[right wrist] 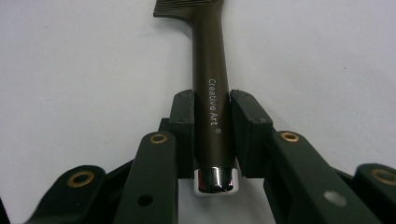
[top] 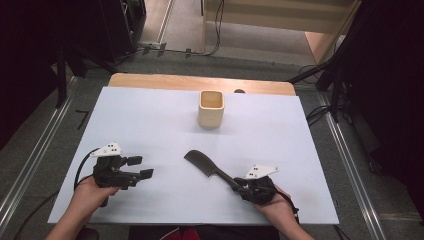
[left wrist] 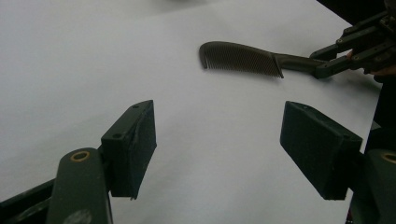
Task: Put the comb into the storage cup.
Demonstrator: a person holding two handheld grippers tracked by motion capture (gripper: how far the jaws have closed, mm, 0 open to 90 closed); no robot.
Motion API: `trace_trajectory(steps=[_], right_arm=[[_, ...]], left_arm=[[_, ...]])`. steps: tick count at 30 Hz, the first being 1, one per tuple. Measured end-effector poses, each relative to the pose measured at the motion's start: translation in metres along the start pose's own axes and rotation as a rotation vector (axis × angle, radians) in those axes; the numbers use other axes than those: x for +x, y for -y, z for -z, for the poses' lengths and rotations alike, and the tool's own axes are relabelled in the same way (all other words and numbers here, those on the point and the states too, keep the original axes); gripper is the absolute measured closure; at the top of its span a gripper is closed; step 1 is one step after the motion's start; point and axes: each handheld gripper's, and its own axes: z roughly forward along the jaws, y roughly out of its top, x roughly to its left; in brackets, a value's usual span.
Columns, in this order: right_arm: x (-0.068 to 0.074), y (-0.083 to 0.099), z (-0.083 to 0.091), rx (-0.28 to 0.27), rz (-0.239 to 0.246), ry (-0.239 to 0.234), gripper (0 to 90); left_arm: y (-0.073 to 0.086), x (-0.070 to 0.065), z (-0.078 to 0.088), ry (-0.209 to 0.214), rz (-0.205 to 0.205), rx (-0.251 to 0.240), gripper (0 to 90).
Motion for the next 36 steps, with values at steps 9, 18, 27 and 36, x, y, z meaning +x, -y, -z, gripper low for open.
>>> trace_trajectory(steps=[9,18,27,36], right_arm=[[-0.007,-0.004,0.006,-0.022,-0.056,-0.026,70.1],[-0.003,-0.011,0.011,-0.047,-0.050,-0.041,70.2],[-0.002,-0.026,0.013,-0.088,-0.068,-0.066,70.2],[-0.002,-0.041,0.009,-0.096,-0.091,-0.064,70.2]], left_arm=[[0.000,0.000,0.000,0.001,0.001,0.002,27.9],[-0.001,0.000,-0.001,0.001,0.010,0.000,27.9],[-0.003,-0.002,-0.002,0.009,0.018,-0.002,27.9],[-0.004,-0.002,-0.003,0.011,0.030,0.000,27.9]])
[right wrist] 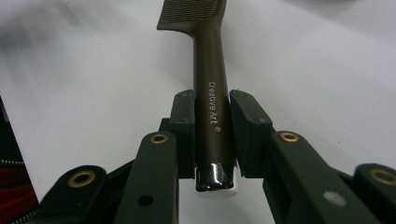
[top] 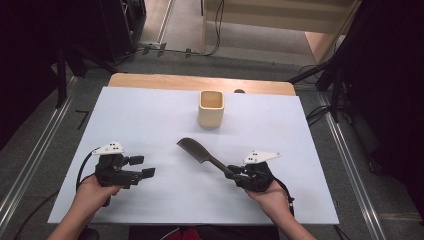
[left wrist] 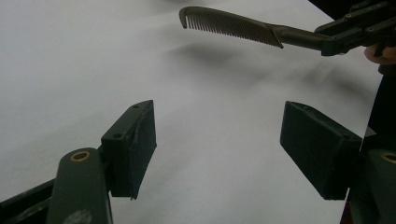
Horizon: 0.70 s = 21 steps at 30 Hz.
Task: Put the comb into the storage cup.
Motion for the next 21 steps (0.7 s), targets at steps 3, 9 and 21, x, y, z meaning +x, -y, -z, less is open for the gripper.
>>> trace_trajectory(steps=[3,9,21], right_arm=[[0.001,-0.004,-0.001,-0.005,-0.001,0.008,70.2],[0.004,-0.011,-0.006,0.002,-0.012,0.017,70.2],[0.010,-0.026,-0.018,-0.008,-0.019,0.065,70.2]], left_arm=[[0.000,-0.001,-0.001,0.001,0.006,-0.001,27.9],[-0.002,0.000,-0.003,0.011,0.029,0.004,28.0],[-0.010,-0.001,-0.009,0.033,0.073,-0.003,24.7]])
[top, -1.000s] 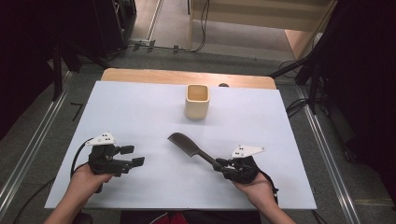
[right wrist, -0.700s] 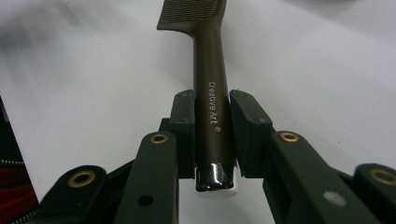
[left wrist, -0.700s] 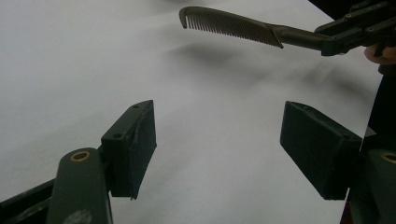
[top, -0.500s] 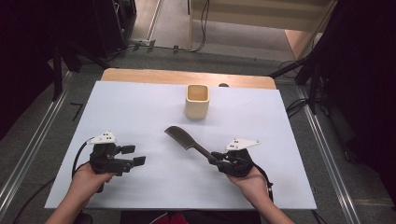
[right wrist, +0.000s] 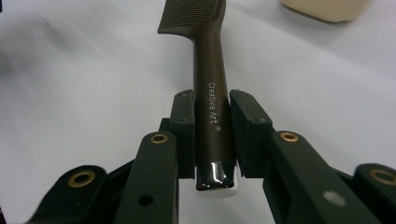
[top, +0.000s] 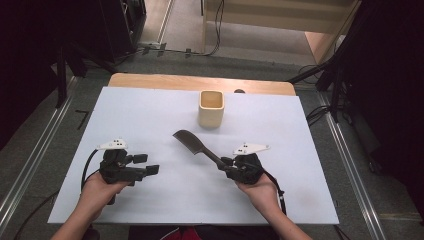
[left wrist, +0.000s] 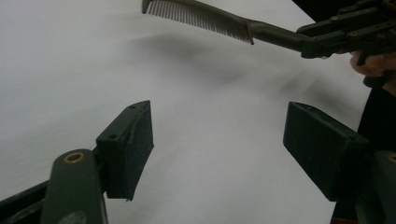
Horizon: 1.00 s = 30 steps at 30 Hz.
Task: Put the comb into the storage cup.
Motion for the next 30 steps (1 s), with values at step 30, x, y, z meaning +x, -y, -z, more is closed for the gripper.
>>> trace_trajectory(steps=[30], right_arm=[[0.026,-0.043,-0.048,-0.051,-0.048,0.121,70.2]], left_arm=[[-0.034,0.010,-0.019,-0.023,0.154,-0.041,26.9]])
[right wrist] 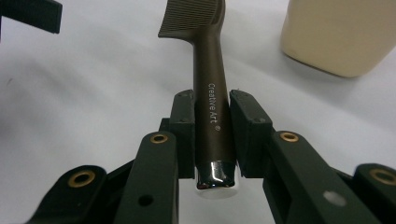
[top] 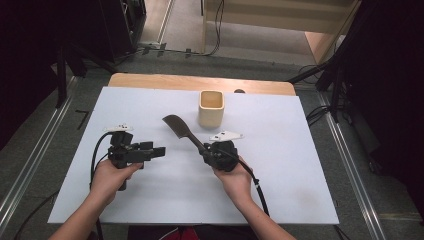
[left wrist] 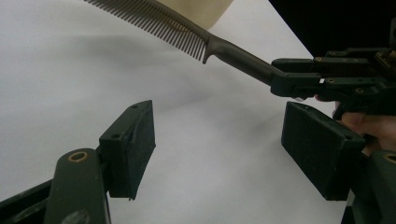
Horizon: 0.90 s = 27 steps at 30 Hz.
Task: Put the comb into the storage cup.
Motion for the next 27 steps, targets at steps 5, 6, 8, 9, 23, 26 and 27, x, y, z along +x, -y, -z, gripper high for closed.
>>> trace_trajectory(steps=[5,6,8,9,23,26,27], right_arm=[[0.006,-0.006,-0.008,-0.028,-0.008,0.017,70.2],[0.008,-0.008,-0.010,-0.033,-0.006,0.018,70.2],[0.011,-0.010,-0.012,-0.045,-0.009,0.025,70.1],[0.012,-0.012,-0.013,-0.050,-0.013,0.023,70.2],[0.019,-0.018,-0.030,-0.100,-0.049,0.061,70.1],[0.020,-0.018,-0.032,-0.110,-0.064,0.056,70.1],[0.021,-0.018,-0.033,-0.113,-0.067,0.056,70.2]], left_arm=[[-0.005,0.000,-0.006,-0.013,0.013,-0.014,26.9],[-0.006,0.000,-0.006,-0.017,0.016,-0.014,26.9],[-0.009,0.000,-0.008,-0.021,0.023,-0.015,26.9],[-0.010,0.001,-0.009,-0.021,0.029,-0.018,26.9],[-0.021,0.003,-0.021,-0.023,0.099,-0.069,27.9],[-0.025,0.003,-0.026,-0.033,0.113,-0.069,28.6],[-0.026,0.004,-0.027,-0.034,0.118,-0.073,28.7]])
